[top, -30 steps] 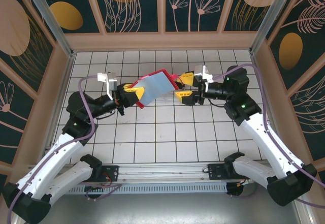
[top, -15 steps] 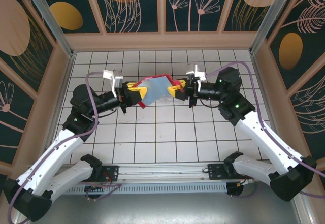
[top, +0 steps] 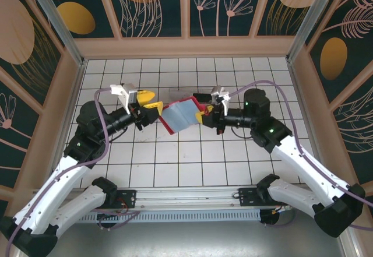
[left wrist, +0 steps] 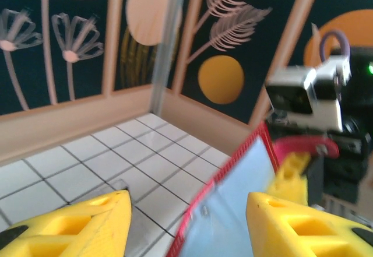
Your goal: Take the credit cards out of the card holder
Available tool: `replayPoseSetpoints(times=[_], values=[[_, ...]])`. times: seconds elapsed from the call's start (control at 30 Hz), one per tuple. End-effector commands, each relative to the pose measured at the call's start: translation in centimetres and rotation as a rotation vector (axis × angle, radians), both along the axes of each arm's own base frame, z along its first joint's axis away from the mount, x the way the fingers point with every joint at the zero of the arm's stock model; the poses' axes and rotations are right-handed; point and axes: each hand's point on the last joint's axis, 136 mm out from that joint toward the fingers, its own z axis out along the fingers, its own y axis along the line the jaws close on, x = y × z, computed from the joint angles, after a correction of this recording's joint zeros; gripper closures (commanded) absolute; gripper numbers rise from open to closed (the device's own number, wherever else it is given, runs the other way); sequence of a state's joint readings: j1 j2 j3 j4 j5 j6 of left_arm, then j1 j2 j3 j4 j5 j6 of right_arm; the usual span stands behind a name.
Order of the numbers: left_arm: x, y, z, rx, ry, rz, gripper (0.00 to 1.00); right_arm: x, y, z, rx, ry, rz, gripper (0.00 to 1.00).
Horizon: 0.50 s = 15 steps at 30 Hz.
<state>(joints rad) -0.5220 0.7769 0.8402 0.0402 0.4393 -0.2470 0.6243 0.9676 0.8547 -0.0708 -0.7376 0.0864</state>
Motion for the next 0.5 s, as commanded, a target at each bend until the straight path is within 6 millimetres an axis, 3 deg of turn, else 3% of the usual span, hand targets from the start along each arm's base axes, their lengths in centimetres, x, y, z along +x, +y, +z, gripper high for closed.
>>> replayPoseSetpoints(times=[0.0,0.23,0.47], values=[[2.5,1.7,-2.1,0.042,0.025,0.165,0.46,-0.3,0.8,-2.5,0.027,0.138,0.003,1.00],[4.4,3.1,-4.5,0.070,0.076,0.294,0.46,0.4,1.2,-9.9,0.009,0.378,-0.059,1.00],[6.7,4.7,-7.8,0.076,0.165,0.446,0.46,2.6,-1.2,-18.1,-0.076,0.571,-0.265,1.00]])
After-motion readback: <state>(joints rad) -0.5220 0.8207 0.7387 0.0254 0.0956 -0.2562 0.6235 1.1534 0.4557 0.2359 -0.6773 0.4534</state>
